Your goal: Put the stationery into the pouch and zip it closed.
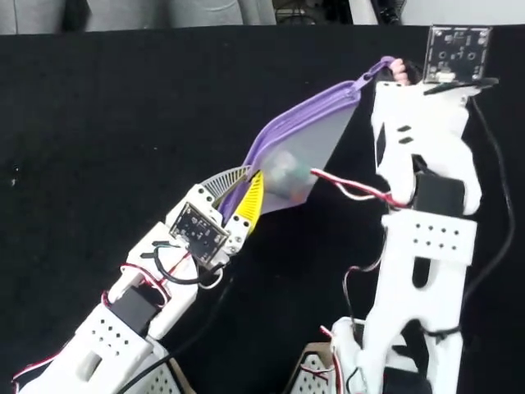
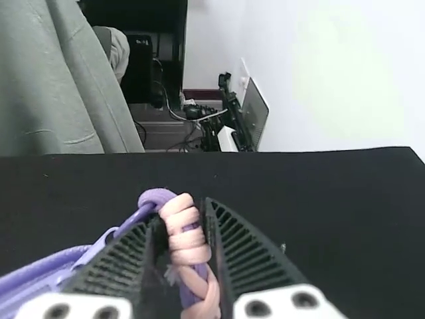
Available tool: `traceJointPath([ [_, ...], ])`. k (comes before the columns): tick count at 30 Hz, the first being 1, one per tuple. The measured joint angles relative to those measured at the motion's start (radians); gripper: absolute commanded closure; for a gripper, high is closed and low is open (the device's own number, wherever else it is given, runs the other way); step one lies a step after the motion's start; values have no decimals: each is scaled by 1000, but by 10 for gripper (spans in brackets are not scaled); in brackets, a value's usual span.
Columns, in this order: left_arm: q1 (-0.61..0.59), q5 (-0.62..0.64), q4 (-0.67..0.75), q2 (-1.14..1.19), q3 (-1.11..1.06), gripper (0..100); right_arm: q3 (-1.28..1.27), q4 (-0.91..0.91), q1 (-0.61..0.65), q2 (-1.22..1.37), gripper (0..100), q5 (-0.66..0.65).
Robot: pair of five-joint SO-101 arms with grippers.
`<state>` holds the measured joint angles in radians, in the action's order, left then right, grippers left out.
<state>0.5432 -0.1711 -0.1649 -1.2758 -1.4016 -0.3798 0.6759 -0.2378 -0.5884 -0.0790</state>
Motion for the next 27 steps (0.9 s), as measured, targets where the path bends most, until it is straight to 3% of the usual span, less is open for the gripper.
traceJointPath([
  [7,0,0,0,0,-18,959,9,28,-3,11,988,-5],
  [12,-5,5,-12,5,-49,816,75,107,-5,11,988,-5],
  [16,-5,31,-14,6,-61,798,117,172,6,11,988,-9],
  [27,-206,107,-17,18,-46,798,190,232,91,11,988,-66],
])
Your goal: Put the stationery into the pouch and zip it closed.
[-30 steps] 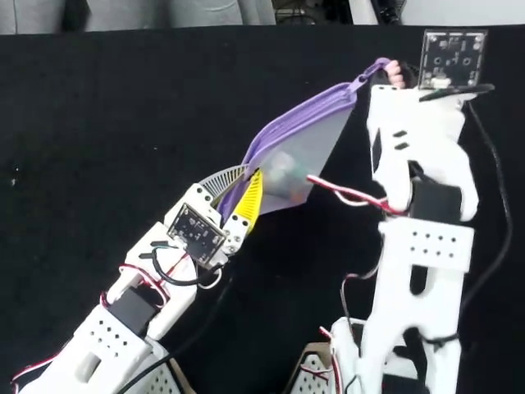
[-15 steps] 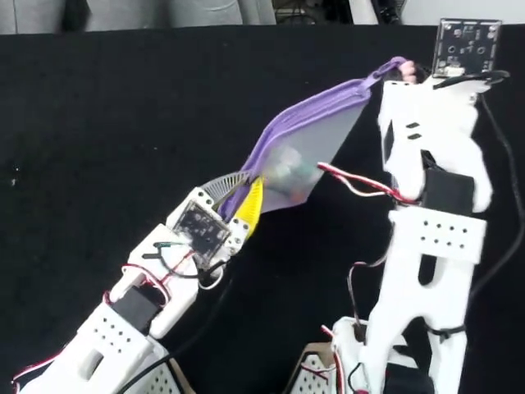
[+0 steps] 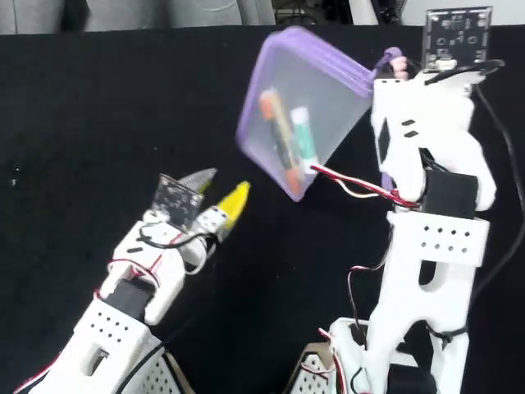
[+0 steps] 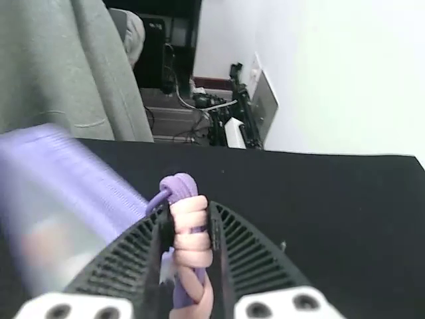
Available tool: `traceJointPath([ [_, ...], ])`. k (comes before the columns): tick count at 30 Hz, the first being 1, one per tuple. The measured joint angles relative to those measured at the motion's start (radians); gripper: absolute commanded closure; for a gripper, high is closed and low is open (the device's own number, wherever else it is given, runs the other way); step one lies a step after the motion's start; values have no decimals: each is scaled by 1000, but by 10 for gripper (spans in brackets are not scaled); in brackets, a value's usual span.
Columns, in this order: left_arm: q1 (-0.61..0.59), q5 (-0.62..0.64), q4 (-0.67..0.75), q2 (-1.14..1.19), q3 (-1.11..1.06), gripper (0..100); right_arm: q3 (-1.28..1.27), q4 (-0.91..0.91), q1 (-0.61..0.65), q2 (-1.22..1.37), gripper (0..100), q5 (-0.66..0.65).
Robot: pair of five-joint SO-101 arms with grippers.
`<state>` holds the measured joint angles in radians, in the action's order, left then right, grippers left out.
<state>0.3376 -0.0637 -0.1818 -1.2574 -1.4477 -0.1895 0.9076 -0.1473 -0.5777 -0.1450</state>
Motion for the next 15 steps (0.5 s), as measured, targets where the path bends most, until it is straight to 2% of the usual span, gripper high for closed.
traceJointPath([
  [6,-91,54,0,-23,0,798,5,83,61,0,988,-6],
  [11,-158,153,-11,-149,-2,798,6,230,71,0,987,-112],
  [15,-173,176,-54,-292,-26,798,6,381,74,0,987,-224],
])
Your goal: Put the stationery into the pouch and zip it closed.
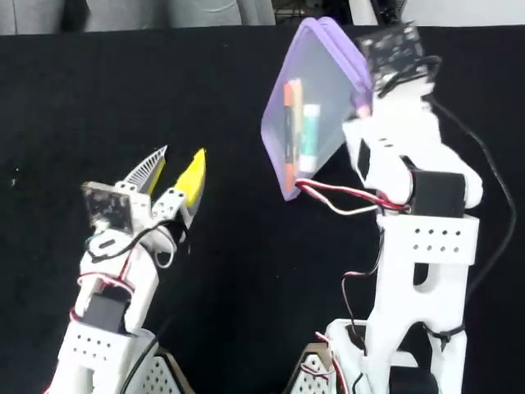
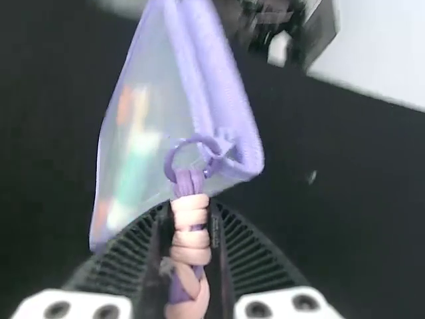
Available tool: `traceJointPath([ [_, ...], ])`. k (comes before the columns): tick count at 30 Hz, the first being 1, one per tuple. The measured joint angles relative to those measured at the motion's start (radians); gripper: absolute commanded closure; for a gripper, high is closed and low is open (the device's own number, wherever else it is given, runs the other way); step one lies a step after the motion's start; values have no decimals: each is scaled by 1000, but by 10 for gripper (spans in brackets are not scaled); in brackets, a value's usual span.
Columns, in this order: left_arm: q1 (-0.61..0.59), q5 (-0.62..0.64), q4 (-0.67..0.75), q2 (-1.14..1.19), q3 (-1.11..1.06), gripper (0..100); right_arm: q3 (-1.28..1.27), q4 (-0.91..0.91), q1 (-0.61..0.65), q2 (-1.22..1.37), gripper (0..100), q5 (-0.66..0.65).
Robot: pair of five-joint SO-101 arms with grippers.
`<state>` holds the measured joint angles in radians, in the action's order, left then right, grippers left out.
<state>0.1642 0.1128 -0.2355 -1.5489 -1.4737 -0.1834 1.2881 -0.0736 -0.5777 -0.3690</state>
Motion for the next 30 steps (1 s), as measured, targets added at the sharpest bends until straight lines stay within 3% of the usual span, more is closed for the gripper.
traceJointPath([
  [7,2,3,-123,-213,-48,798,-14,146,0,-3,987,-114],
  [17,-6,3,-313,-261,-51,798,-371,58,-2,2,983,-229],
  [30,-6,5,-316,-261,-74,798,-446,37,-48,-11,979,-331],
])
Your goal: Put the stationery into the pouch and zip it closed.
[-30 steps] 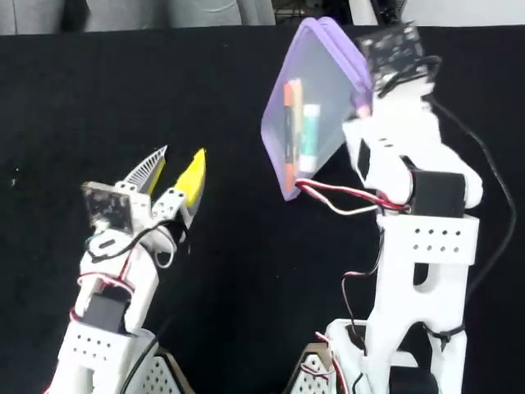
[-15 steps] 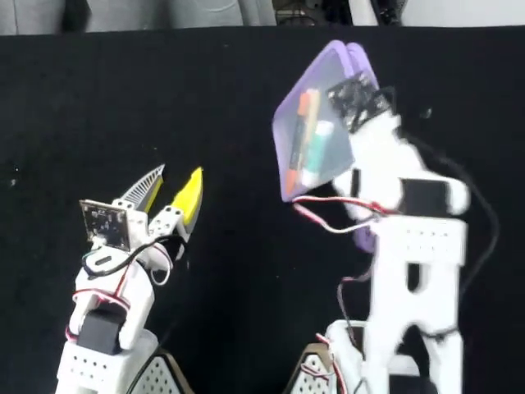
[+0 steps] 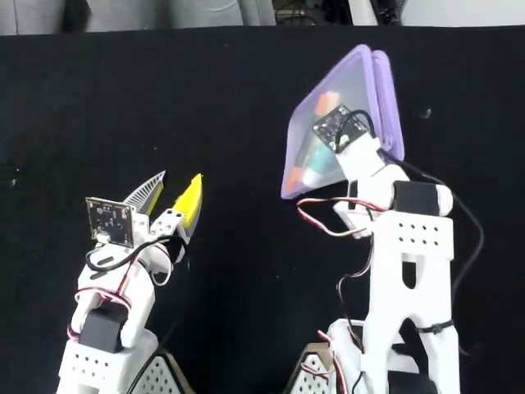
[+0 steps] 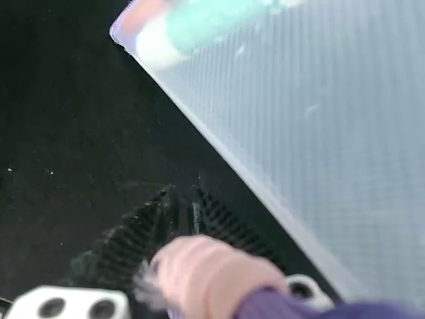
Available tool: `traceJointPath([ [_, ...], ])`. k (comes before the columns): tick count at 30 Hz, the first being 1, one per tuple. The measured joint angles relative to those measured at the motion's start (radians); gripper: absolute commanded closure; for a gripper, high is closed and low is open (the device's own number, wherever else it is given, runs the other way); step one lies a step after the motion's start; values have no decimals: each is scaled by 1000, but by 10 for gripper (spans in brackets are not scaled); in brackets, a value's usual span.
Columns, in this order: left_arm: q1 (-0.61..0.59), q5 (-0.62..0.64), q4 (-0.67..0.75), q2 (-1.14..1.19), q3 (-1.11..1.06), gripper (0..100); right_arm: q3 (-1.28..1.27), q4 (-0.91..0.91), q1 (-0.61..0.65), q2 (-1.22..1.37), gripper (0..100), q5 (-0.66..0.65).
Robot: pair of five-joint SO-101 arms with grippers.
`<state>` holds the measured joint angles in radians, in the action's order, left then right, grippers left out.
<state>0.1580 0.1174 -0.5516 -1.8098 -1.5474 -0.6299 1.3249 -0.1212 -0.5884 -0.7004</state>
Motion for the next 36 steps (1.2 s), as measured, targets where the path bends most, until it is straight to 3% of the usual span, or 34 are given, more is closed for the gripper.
traceJointPath([
  [7,0,0,0,0,0,798,-8,-5,0,0,726,-32],
  [10,0,0,0,0,0,798,-2,0,9,0,669,-32],
  [21,-3,0,0,0,0,798,316,58,167,17,664,114],
  [28,-2,0,0,0,0,798,640,196,181,17,666,149],
  [36,-2,0,0,0,0,798,842,358,183,17,681,167],
])
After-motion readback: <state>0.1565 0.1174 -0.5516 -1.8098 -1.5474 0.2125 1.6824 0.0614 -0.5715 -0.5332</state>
